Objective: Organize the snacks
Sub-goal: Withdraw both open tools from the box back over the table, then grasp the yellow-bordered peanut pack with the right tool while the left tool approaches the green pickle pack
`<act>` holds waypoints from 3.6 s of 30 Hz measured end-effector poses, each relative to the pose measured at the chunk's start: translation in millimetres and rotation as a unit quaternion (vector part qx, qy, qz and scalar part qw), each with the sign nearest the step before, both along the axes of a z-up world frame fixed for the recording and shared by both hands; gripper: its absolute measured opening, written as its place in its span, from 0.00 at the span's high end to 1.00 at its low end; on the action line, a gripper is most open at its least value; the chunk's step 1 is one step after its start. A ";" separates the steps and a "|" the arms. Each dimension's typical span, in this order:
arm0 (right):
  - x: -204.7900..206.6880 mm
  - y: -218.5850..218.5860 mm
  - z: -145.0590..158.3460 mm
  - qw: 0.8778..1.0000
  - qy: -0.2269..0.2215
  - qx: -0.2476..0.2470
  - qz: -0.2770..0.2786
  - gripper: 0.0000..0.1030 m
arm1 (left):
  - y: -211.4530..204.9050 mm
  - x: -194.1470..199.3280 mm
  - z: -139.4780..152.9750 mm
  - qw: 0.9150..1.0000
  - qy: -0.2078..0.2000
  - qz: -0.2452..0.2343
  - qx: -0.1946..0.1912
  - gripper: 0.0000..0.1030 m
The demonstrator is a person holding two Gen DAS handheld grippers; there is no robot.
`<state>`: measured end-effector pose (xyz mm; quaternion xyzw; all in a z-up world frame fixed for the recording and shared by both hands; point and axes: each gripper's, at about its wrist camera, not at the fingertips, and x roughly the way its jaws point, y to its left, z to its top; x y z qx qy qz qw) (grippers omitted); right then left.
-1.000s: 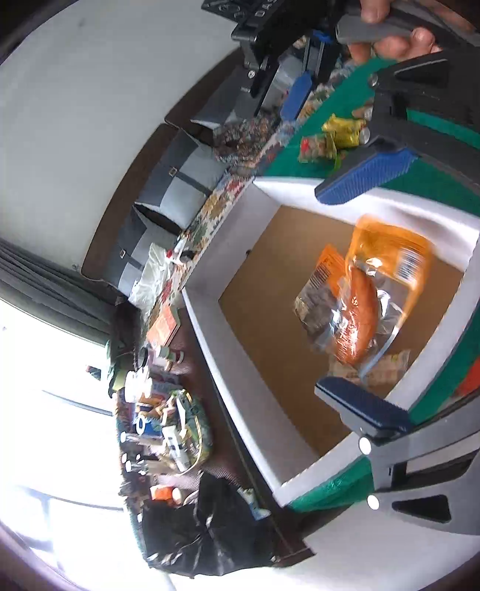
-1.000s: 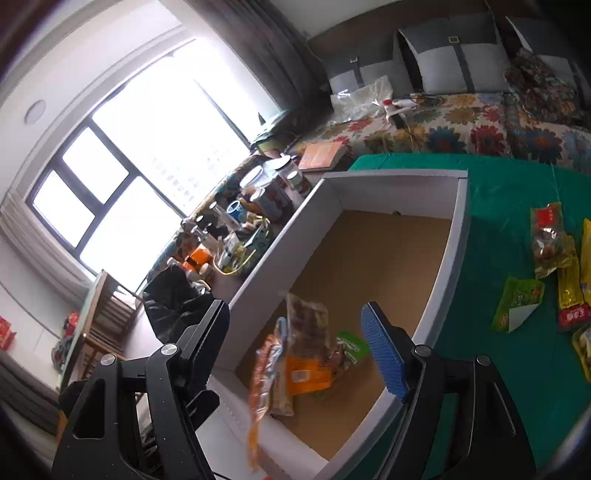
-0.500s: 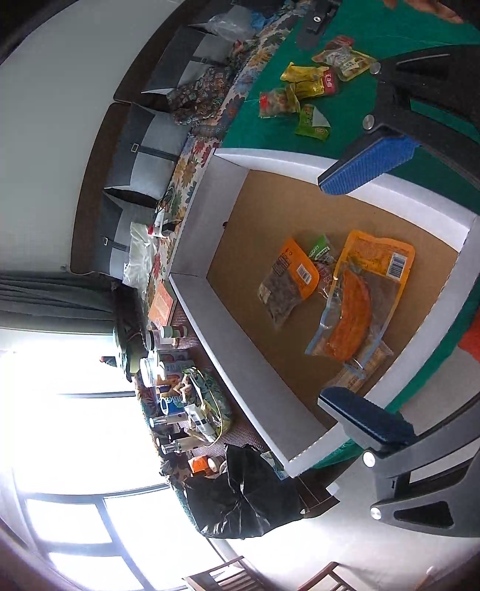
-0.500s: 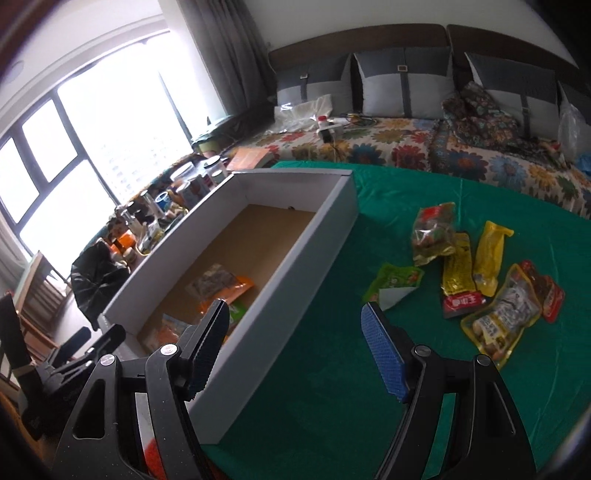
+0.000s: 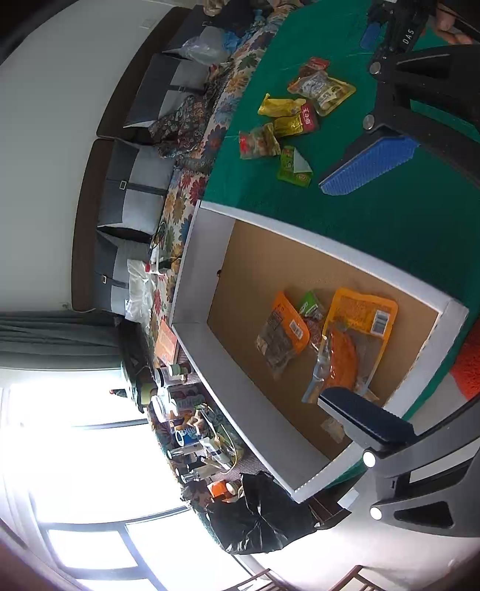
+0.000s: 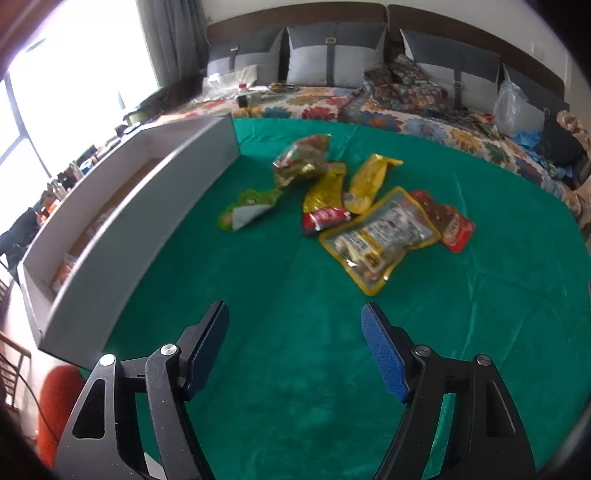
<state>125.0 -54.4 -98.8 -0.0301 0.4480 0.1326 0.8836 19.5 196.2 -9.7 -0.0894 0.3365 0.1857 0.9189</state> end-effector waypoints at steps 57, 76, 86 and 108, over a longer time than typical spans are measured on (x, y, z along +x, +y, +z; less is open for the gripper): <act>129.4 -161.0 -45.7 0.988 0.050 0.074 -0.125 0.11 | -148.3 147.0 -189.4 0.968 0.125 -0.219 -0.011 0.00; 108.8 -81.7 -82.2 0.984 0.075 0.056 -0.153 0.34 | -148.5 147.1 -186.9 0.968 0.124 -0.219 -0.011 0.00; -1.6 -147.5 -87.3 0.994 0.022 0.050 -0.099 0.32 | -133.5 210.6 -143.3 0.956 0.117 -0.265 -0.048 0.00; 1.9 -128.8 -95.3 0.994 -0.011 -0.023 -0.106 0.21 | -191.1 162.9 -169.9 0.921 0.162 -0.354 -0.026 0.55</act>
